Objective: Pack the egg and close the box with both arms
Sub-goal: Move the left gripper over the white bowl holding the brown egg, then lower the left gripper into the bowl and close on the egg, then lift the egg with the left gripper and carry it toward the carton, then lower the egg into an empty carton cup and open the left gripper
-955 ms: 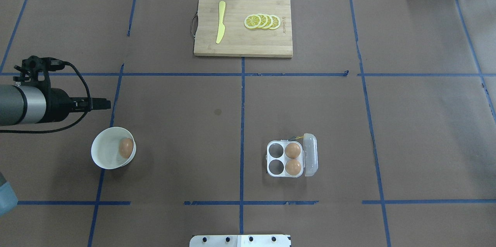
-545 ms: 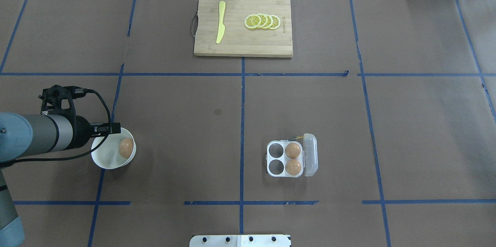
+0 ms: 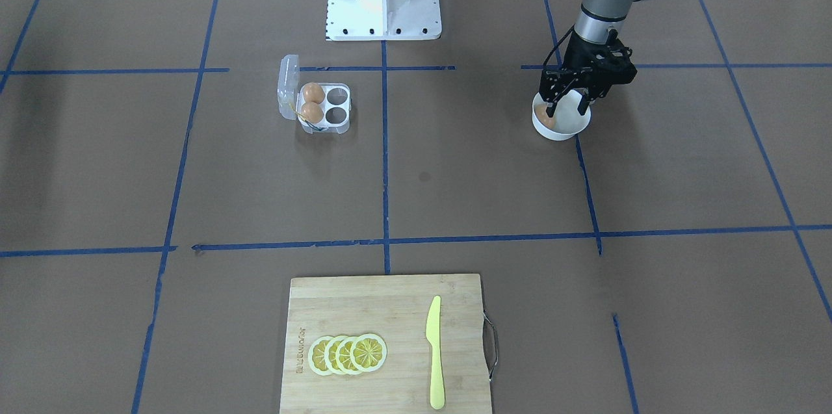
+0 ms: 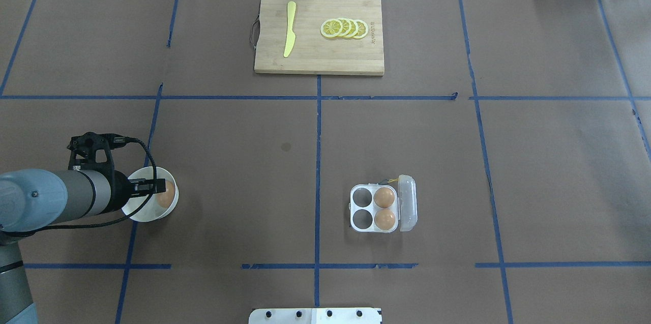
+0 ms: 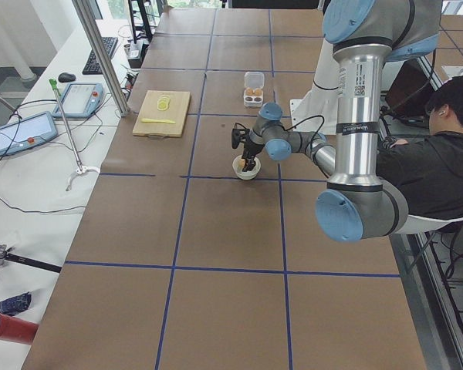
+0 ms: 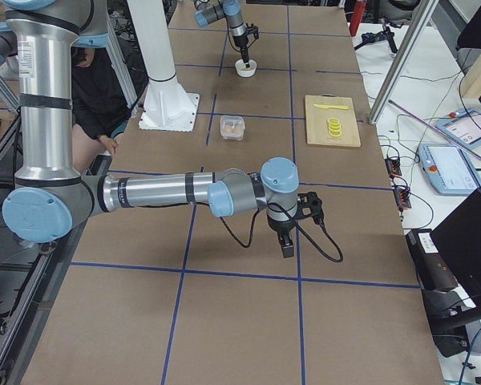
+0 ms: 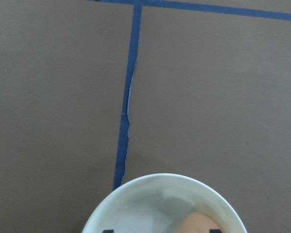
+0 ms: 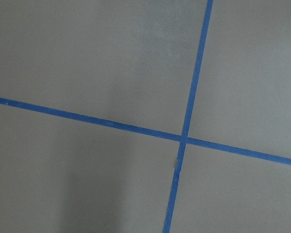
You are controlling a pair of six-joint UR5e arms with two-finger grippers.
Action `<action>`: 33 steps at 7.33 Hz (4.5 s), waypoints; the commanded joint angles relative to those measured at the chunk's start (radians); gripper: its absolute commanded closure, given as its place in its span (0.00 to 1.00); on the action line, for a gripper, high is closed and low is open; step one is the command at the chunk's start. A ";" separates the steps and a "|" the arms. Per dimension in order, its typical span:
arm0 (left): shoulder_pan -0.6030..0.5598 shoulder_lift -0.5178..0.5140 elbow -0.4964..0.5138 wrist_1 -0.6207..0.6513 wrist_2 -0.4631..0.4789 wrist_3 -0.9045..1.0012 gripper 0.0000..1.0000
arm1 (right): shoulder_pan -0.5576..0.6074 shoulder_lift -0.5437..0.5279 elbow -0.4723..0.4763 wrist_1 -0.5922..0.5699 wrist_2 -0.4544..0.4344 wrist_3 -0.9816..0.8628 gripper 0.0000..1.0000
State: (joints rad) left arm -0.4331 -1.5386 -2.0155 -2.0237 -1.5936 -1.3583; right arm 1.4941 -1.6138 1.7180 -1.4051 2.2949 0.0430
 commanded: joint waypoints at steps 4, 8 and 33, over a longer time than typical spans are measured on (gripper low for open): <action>0.008 -0.044 0.046 -0.003 0.001 -0.002 0.27 | 0.000 0.000 -0.003 0.000 0.000 0.000 0.00; 0.028 -0.044 0.069 -0.006 0.000 0.007 0.28 | 0.000 0.003 -0.005 0.000 0.000 0.000 0.00; 0.228 -0.675 0.610 -0.862 0.119 1.297 0.17 | 0.003 -0.006 -0.017 0.000 0.000 0.002 0.00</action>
State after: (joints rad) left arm -0.2074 -2.2096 -1.4083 -2.8864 -1.4743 -0.0615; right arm 1.4966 -1.6198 1.7035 -1.4051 2.2945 0.0445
